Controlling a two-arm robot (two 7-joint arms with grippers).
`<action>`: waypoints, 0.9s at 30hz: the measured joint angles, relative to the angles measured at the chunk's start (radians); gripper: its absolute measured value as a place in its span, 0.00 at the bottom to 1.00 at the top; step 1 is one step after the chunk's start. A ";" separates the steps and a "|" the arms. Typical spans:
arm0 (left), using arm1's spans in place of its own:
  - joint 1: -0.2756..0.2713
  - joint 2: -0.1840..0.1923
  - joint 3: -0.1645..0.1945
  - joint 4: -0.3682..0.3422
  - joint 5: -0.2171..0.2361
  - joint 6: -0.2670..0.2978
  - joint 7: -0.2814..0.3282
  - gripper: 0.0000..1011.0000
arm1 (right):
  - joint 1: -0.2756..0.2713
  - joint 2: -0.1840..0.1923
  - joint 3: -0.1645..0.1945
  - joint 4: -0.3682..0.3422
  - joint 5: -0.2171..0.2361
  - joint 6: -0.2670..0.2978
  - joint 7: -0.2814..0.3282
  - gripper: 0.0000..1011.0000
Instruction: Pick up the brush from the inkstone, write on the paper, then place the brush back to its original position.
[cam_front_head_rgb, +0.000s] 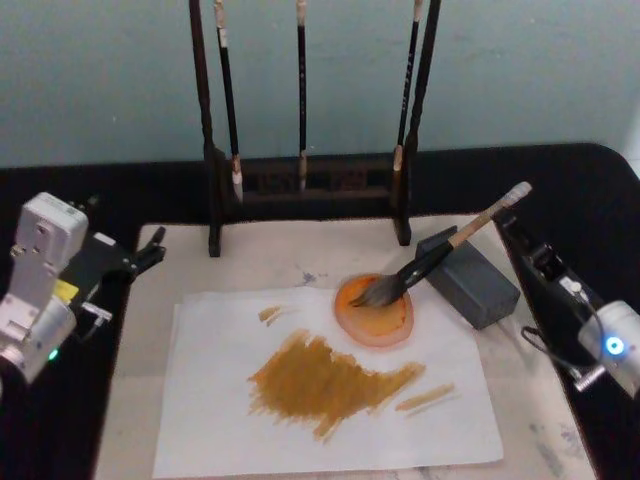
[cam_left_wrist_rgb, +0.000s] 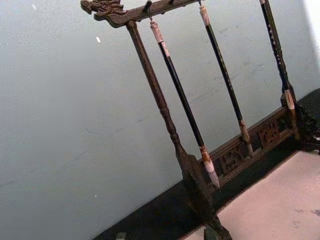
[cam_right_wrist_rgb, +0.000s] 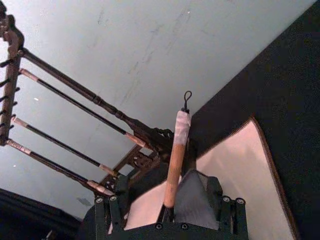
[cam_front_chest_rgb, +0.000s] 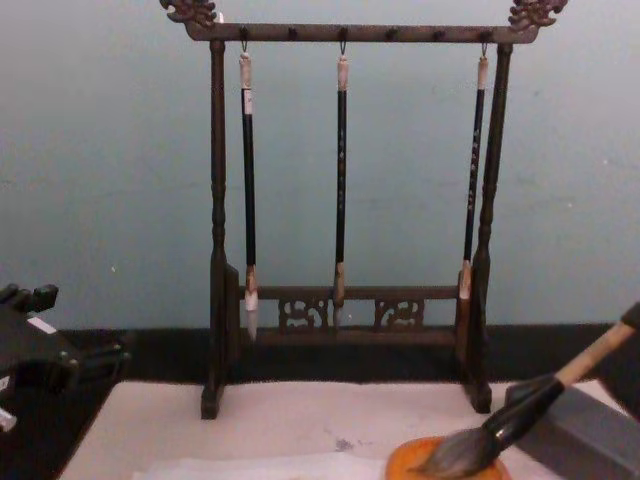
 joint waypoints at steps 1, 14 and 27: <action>0.000 0.000 0.000 0.000 0.000 0.000 0.000 1.00 | -0.022 0.008 0.002 -0.026 0.004 -0.006 -0.010 0.99; 0.000 0.000 0.000 0.000 0.000 0.000 0.000 1.00 | -0.130 0.120 -0.070 -0.233 -0.266 -0.179 -0.095 0.99; 0.000 0.000 0.000 0.000 0.000 0.000 0.000 1.00 | -0.045 0.161 -0.214 -0.227 -0.755 -0.231 -0.249 0.99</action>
